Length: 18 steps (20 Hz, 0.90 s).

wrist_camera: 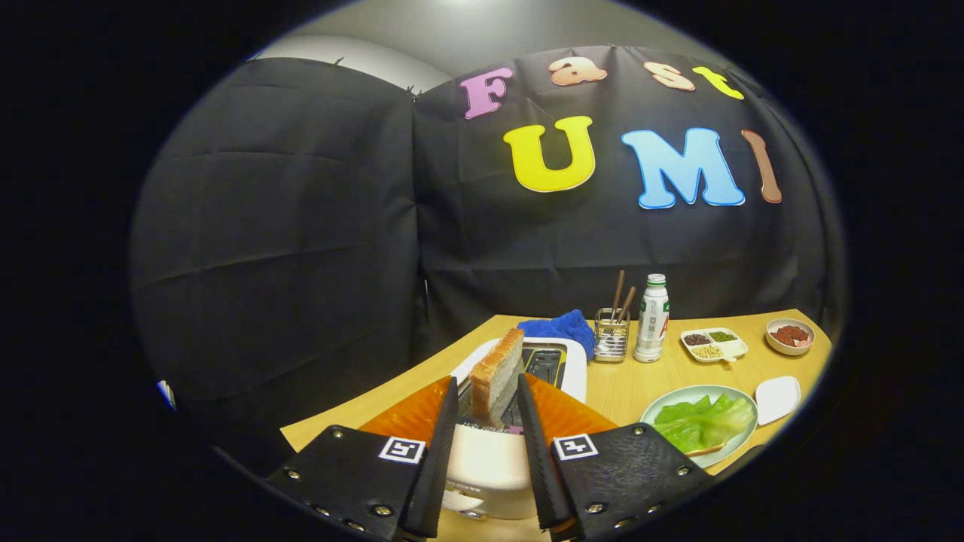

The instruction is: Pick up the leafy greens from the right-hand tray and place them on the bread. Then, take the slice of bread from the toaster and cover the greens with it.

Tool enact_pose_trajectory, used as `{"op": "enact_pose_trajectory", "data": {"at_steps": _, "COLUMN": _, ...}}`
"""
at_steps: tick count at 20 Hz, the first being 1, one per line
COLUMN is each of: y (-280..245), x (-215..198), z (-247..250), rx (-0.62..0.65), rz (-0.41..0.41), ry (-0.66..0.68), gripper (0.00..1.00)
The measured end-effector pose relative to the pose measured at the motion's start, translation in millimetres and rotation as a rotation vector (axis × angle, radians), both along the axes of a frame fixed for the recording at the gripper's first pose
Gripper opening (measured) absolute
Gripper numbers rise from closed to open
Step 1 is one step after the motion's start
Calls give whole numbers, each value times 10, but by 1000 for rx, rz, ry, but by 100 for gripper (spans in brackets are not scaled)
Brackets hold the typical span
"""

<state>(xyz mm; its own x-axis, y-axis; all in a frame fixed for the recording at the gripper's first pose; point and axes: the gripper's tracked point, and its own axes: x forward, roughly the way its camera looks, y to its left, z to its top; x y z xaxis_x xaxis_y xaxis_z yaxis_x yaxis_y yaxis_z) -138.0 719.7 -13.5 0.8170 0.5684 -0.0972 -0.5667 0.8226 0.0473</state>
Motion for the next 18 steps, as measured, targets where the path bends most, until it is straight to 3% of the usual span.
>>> {"op": "enact_pose_trajectory", "data": {"at_steps": 5, "y": 102, "x": 108, "z": 5, "rx": -36, "rz": -53, "ry": -30, "gripper": 48}}
{"op": "enact_pose_trajectory", "data": {"at_steps": 9, "y": 223, "x": 173, "z": -68, "rx": -43, "rz": -43, "ry": -26, "gripper": 48}}
{"op": "enact_pose_trajectory", "data": {"at_steps": 12, "y": 166, "x": 212, "z": -168, "rx": -76, "rz": -77, "ry": -8, "gripper": 22}}
{"op": "enact_pose_trajectory", "data": {"at_steps": 13, "y": 134, "x": 234, "z": -167, "rx": -85, "rz": -94, "ry": -5, "gripper": 22}}
{"op": "enact_pose_trajectory", "data": {"at_steps": 15, "y": 172, "x": 274, "z": -181, "rx": -66, "rz": -80, "ry": -5, "gripper": 5}}
{"op": "enact_pose_trajectory", "data": {"at_steps": 18, "y": 149, "x": 242, "z": -137, "rx": -52, "rz": -76, "ry": -11, "gripper": 5}}
